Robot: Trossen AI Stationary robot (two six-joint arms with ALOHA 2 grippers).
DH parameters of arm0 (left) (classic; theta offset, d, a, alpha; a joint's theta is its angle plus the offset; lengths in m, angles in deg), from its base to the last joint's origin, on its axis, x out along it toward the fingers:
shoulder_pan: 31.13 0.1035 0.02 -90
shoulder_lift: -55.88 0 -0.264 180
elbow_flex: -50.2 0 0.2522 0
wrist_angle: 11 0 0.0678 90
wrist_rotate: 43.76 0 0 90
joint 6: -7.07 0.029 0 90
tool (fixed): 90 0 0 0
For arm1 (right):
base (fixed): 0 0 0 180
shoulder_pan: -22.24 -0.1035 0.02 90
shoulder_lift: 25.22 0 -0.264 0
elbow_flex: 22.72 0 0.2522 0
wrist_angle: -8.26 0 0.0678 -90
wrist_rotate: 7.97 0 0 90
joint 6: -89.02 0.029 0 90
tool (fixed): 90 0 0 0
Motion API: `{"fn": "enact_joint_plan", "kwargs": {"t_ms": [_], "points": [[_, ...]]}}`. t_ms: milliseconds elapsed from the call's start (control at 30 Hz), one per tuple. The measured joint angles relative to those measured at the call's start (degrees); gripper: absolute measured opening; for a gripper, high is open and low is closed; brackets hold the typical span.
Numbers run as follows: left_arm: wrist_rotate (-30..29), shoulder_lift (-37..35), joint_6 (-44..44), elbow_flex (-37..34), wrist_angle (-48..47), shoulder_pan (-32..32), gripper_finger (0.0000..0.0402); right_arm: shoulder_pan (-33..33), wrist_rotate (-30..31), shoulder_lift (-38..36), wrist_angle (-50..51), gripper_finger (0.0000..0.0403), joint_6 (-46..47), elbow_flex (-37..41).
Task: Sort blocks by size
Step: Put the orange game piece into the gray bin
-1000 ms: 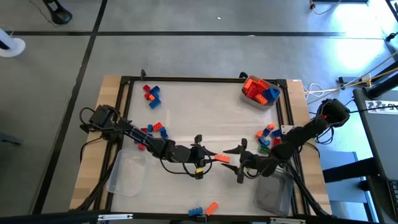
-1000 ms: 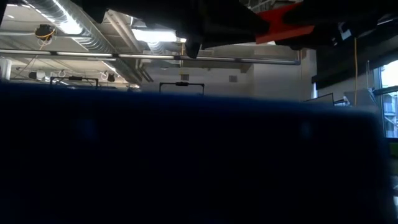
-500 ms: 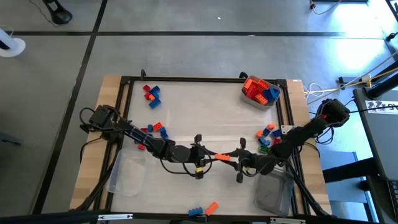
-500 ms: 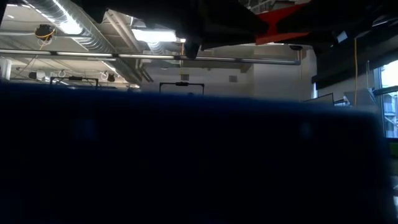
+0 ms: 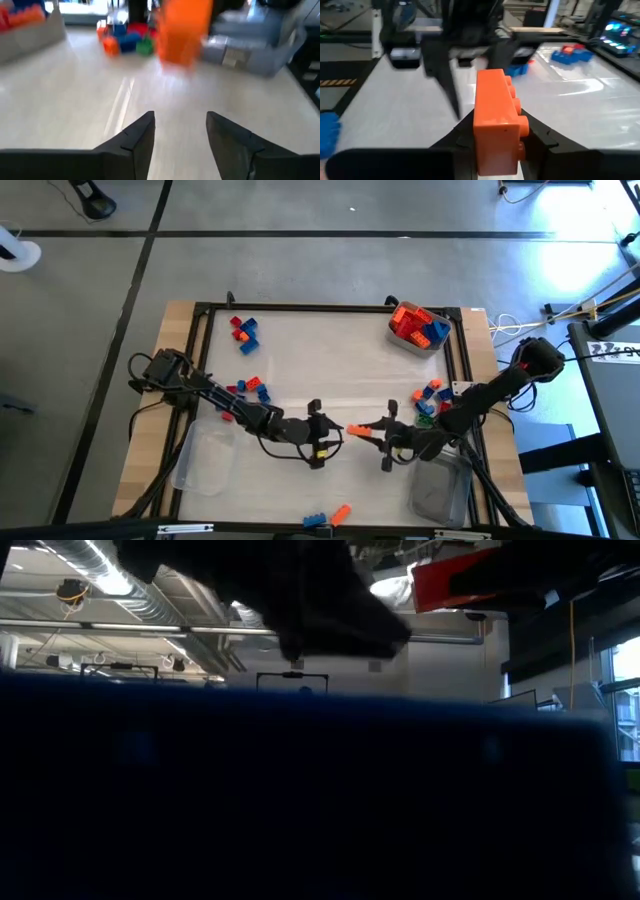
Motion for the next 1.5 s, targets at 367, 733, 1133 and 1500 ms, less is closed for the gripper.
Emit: {"fn": "enact_joint_plan", "kwargs": {"t_ms": [367, 733, 1133, 1500], "points": [[-1.17, 1.82, 1.08, -0.02, -1.33, -4.65, 0.0168, 3.79, 7.4, -13.58, 16.17, 0.0092, 0.69, 0.0], [-2.38, 4.31, 2.21, -0.02, 2.46, -4.24, 0.0169, 23.36, 6.47, -24.57, 35.69, 0.0094, 2.36, -0.02], [-2.39, 4.31, 3.22, -0.02, 2.19, -4.35, 0.0169, 49.91, -5.2, -25.47, 42.0, 0.0097, -0.13, -0.02], [-2.39, 4.31, 3.49, -0.02, 2.17, -4.35, 0.0169, 71.98, -15.52, -25.2, 42.0, 0.01, -2.02, -0.02]]}}
